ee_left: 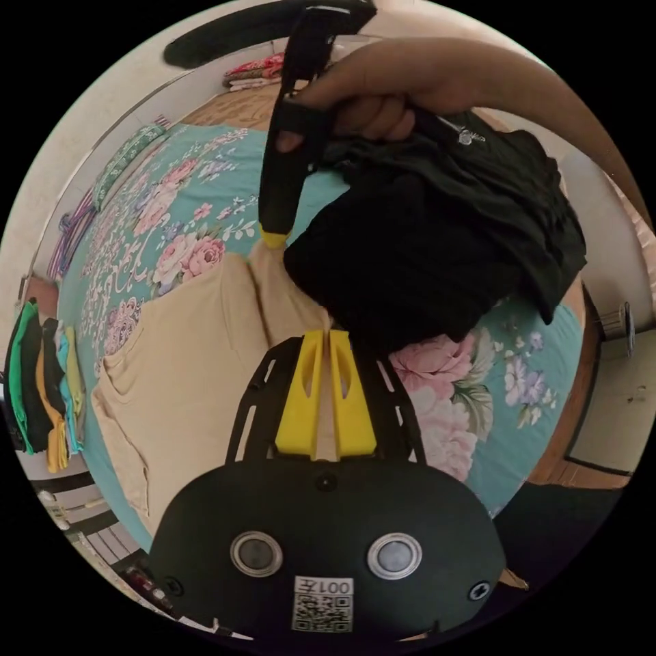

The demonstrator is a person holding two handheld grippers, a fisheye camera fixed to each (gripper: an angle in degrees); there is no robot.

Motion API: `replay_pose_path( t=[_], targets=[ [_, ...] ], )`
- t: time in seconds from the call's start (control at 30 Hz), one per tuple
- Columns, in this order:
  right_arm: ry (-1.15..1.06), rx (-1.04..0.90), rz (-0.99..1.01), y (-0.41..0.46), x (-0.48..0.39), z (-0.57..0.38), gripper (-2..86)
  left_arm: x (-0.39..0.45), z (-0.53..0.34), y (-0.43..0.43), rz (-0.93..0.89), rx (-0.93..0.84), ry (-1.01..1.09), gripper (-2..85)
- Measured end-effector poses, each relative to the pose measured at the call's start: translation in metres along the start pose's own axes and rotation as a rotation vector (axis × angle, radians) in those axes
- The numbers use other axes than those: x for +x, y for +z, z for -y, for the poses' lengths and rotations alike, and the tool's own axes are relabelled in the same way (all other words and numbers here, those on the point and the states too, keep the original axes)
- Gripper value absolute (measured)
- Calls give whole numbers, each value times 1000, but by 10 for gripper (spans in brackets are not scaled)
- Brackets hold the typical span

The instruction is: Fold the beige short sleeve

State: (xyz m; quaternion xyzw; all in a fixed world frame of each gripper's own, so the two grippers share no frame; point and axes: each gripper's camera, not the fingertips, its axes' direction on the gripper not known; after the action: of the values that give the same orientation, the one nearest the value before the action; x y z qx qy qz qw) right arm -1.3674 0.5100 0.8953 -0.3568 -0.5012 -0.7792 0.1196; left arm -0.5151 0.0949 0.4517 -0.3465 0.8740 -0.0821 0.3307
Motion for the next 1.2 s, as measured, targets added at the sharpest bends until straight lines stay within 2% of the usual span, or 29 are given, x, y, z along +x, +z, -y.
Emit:
replay_pose_path(
  t=[0.17, 0.3, 0.47, 0.6, 0.7, 0.83, 0.93, 1.1, 1.2],
  targets=[
    [163, 126, 255, -66, 37, -37, 3, -12, 9, -37, -112, 137, -63, -10],
    [274, 180, 422, -83, 61, -59, 4, -30, 14, -51, -199, 188, -129, -10],
    [338, 376, 664, -98, 72, -74, 5, -60, 25, -58, -313, 238, -244, -11],
    [223, 376, 627, -107, 46, -38, 6, -83, 26, -63, -373, 267, -343, -13],
    [117, 292, 590, -98, 22, 8, 9, -102, 23, -58, -449, 247, -419, -6],
    [11, 176, 586, -56, -14, 67, 18, -123, 9, -48, -566, 169, -510, 10],
    [-15, 90, 539, -11, -39, 94, 37, -135, -6, -48, -588, 112, -544, 19],
    [-63, 101, 547, 12, -83, 91, 100, -170, -21, -58, -574, 72, -592, 27],
    [23, 174, 368, -3, -105, 60, 108, -208, -12, -71, -519, 118, -603, 27]
  ],
)
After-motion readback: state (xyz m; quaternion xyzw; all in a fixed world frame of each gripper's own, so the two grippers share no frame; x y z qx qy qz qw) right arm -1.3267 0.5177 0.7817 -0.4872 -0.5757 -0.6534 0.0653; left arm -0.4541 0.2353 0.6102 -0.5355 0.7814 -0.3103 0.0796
